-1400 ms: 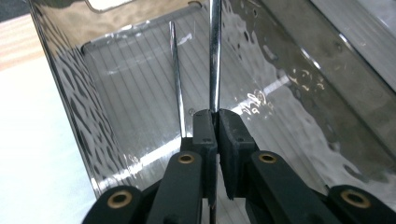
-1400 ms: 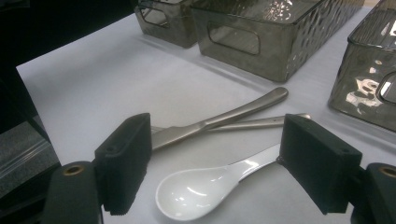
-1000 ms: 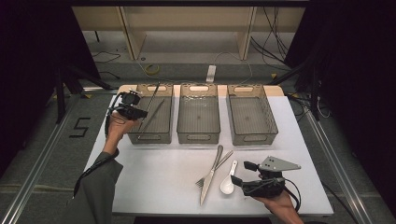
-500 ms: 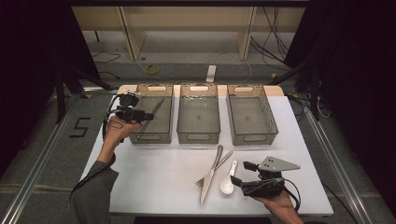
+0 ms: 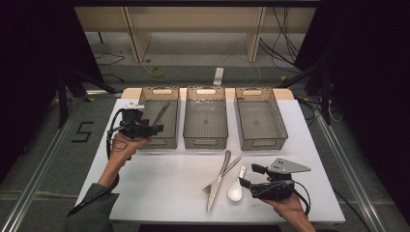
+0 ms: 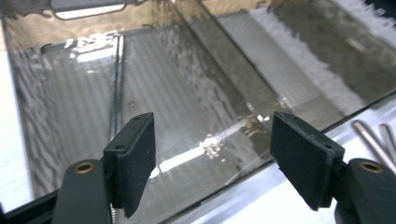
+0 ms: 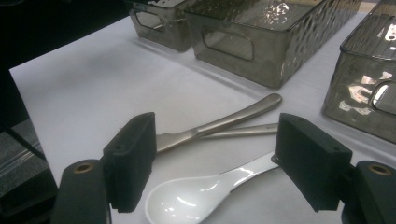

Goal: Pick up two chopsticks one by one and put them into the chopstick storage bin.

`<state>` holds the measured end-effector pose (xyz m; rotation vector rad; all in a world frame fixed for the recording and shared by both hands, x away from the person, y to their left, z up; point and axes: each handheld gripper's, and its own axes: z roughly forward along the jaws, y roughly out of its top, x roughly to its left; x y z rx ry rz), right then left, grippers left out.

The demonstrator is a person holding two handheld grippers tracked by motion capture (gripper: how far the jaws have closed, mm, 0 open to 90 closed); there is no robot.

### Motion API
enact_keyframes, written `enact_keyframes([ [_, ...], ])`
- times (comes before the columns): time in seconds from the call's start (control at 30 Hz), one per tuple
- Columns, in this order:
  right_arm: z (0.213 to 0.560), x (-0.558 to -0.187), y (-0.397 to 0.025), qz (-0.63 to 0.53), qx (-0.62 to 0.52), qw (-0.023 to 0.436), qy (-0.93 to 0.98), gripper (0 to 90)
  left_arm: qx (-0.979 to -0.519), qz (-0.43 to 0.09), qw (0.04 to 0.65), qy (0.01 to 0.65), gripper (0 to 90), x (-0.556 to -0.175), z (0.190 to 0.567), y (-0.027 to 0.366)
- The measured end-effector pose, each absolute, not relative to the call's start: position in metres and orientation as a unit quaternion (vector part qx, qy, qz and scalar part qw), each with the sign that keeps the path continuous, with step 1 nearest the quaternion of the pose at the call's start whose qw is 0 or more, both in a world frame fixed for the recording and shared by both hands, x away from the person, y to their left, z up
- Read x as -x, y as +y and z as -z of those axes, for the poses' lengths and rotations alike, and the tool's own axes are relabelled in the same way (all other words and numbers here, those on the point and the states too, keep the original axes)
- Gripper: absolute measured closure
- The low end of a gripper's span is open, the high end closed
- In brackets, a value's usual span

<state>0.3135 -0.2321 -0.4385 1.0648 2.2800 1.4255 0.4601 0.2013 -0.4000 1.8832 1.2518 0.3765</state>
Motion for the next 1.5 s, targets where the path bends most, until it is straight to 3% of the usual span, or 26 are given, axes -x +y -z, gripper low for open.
enact_keyframes([
  [0.17,0.441,-0.322,-0.235,-0.48,-0.371,0.13,0.784,33.5,-0.749,-0.155,0.426,0.483,29.1,-0.449,0.404,0.192],
  [0.43,0.445,-0.341,-0.242,-0.467,-0.383,0.129,0.786,46.9,-0.75,-0.173,0.451,0.452,27.8,-0.43,0.404,0.183],
  [1.03,0.458,-0.376,-0.227,-0.421,-0.382,0.123,0.814,60.4,-0.747,-0.13,0.492,0.429,20.2,-0.397,0.417,0.175],
  [1.5,0.465,-0.389,-0.22,-0.411,-0.37,0.115,0.825,74.2,-0.743,-0.142,0.504,0.416,19.1,-0.384,0.415,0.174],
])
